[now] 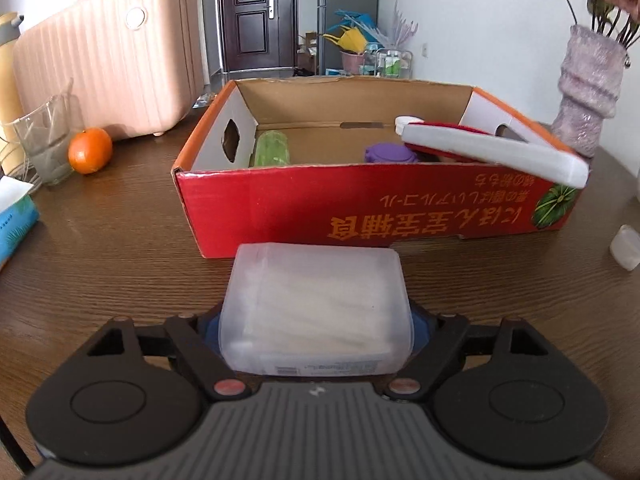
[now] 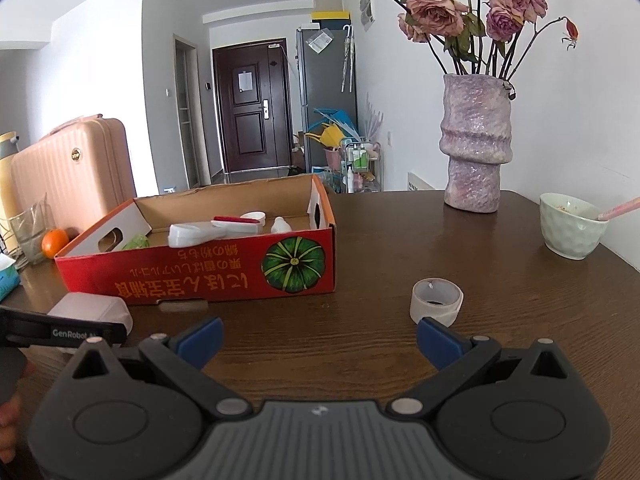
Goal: Organize rigid objects
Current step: 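Grasp the white rectangular container with the left tool, then grasp the clear tape roll with the right tool while the left tool holds the container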
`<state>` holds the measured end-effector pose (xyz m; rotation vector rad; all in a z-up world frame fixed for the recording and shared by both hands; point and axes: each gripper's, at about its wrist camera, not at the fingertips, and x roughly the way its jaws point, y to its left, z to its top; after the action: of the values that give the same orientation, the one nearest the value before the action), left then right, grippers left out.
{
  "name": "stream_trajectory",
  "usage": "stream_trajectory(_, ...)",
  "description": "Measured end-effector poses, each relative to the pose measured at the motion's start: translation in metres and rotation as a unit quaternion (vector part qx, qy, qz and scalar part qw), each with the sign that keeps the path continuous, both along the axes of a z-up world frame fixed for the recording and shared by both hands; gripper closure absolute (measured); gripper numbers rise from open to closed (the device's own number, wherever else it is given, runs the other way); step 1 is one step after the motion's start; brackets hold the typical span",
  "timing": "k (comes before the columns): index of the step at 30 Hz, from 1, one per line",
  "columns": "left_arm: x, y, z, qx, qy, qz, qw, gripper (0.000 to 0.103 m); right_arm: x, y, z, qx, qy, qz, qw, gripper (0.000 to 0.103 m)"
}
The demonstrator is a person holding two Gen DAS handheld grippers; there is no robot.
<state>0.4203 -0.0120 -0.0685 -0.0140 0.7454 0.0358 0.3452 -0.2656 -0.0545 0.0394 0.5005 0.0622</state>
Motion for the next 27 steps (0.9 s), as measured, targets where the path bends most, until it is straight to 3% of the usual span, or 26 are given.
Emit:
stream_trajectory(11, -0.027, -0.01, 0.019, 0.025, -0.066, -0.001, 0.9975, 0.02, 0.002, -0.001, -0.001, 0.003, 0.003, 0.002, 1.0, 0.0)
stream_trajectory(27, -0.075, -0.019, 0.054, 0.011, -0.142, -0.022, 0.9895, 0.02, 0.0, -0.005, 0.002, -0.009, -0.009, -0.007, 1.0, 0.0)
